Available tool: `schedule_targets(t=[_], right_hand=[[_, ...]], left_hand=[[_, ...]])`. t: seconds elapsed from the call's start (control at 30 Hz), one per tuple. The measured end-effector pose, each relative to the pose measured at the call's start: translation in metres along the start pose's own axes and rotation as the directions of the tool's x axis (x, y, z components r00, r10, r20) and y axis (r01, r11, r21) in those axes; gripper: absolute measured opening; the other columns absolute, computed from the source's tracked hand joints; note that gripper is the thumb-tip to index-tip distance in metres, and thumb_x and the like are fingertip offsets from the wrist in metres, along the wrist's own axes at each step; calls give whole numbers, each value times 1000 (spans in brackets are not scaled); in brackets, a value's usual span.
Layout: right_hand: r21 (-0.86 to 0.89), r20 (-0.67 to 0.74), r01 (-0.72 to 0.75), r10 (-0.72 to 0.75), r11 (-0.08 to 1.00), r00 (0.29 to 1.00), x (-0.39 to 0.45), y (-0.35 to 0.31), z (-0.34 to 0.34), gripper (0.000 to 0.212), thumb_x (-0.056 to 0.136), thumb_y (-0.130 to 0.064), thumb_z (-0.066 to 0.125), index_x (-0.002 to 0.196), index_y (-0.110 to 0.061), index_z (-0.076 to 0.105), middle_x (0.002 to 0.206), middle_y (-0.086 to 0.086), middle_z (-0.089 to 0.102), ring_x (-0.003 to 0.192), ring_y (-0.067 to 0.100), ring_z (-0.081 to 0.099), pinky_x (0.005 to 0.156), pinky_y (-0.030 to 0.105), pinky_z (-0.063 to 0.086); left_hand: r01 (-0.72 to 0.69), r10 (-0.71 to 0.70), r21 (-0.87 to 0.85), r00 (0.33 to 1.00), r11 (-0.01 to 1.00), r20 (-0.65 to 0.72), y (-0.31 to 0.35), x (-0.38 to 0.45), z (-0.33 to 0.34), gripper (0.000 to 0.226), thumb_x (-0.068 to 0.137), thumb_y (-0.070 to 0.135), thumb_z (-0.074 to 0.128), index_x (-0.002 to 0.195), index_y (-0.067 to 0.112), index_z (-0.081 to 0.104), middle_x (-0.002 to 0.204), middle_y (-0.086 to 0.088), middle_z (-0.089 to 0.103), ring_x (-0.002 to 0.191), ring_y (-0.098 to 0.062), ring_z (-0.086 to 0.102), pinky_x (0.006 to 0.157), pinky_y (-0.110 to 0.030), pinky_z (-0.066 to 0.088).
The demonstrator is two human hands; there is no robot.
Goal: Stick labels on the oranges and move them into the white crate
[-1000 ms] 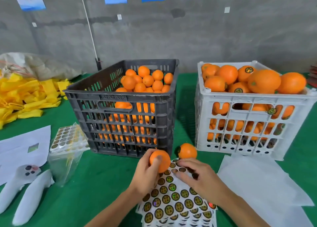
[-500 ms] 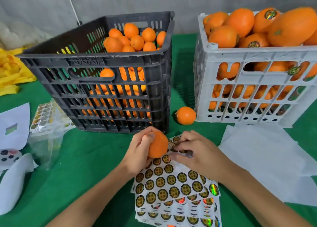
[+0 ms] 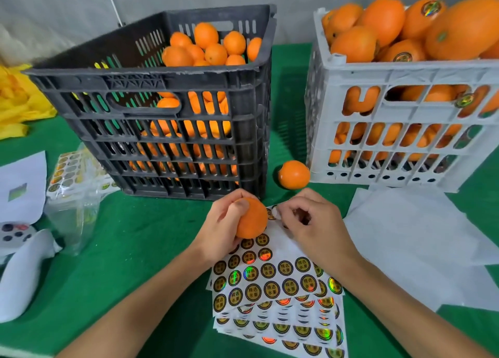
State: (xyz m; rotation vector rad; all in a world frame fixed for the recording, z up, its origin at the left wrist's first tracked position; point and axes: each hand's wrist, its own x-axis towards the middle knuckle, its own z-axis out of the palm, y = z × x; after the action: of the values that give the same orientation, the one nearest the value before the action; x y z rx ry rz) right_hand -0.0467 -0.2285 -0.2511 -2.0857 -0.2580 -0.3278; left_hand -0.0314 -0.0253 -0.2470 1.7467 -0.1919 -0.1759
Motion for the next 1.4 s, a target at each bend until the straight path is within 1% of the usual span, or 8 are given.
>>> schedule_targets(t=[0.13, 0.43, 0.6, 0.9, 1.07, 1.2, 1.3, 1.4], right_hand=[[-49, -188, 201, -207, 978, 960, -5, -16, 6, 19, 101, -29, 64, 97, -14, 76, 99, -11, 62, 84, 13, 62, 73, 32, 52], [-302, 19, 414, -429, 859, 903, -12, -17, 19, 45, 103, -46, 57, 134, -15, 66, 136, -7, 60, 121, 12, 58, 97, 36, 52], [-511, 63, 443, -482, 737, 874, -14, -26, 14, 68, 91, -47, 73, 146, -13, 54, 154, -4, 50, 136, 13, 51, 107, 36, 50], [-697, -335, 342, -707, 631, 623, 76, -92, -107, 58, 97, -32, 71, 144, 0, 54, 150, 12, 53, 137, 25, 53, 112, 38, 43], [-766, -407, 56, -551, 640, 728, 146, -129, -181, 55, 101, -25, 61, 147, 1, 48, 151, 18, 51, 131, 35, 55, 105, 47, 46], [-822, -428, -236, -288, 519, 857, 183, -146, -203, 42, 103, -32, 46, 139, -11, 48, 139, 9, 53, 123, 31, 50, 96, 42, 40], [-848, -361, -190, -276, 494, 891, 194, -154, -193, 31, 104, -33, 45, 127, -17, 58, 127, 3, 61, 119, 26, 52, 94, 38, 41], [-773, -276, 11, -352, 634, 895, 204, -167, -167, 28, 102, -34, 50, 117, -21, 70, 117, 1, 71, 110, 26, 59, 90, 39, 47]], left_hand=[[-4, 5, -10, 1000, 1000, 30, -1, 0, 2, 45, 82, 60, 44, 98, 24, 65, 87, -9, 63, 77, -22, 62, 60, -24, 47], [27, -26, -70, 1000, 997, 12, 2, -2, -3, 30, 95, 51, 42, 99, 28, 62, 63, 1, 54, 39, -15, 46, 34, -23, 36], [-20, 11, -203, 999, 979, -49, 22, -11, 7, 45, 91, 54, 61, 121, 20, 65, 122, -12, 64, 101, -26, 71, 73, -40, 61], [-320, 342, -225, 938, 920, 64, 190, 59, 49, 78, 82, 57, 68, 153, 44, 37, 153, 8, 50, 139, -10, 52, 120, -41, 40], [-494, 485, 156, 870, 856, 92, 289, 147, 82, 70, 110, 35, 50, 167, 24, 11, 160, -16, 44, 140, -20, 49, 116, -34, 40], [-385, 345, 438, 923, 812, 172, 317, 196, 91, 69, 113, 29, 42, 167, 17, 2, 157, -26, 43, 142, -42, 46, 117, -50, 39], [-342, 302, 513, 939, 787, 163, 314, 212, 64, 59, 111, 11, 40, 166, 9, 18, 164, -19, 36, 145, -34, 45, 114, -35, 39], [-300, 362, 578, 932, 759, 9, 306, 216, 13, 50, 106, -2, 39, 156, 5, 40, 154, -17, 50, 138, -31, 52, 111, -31, 40]])
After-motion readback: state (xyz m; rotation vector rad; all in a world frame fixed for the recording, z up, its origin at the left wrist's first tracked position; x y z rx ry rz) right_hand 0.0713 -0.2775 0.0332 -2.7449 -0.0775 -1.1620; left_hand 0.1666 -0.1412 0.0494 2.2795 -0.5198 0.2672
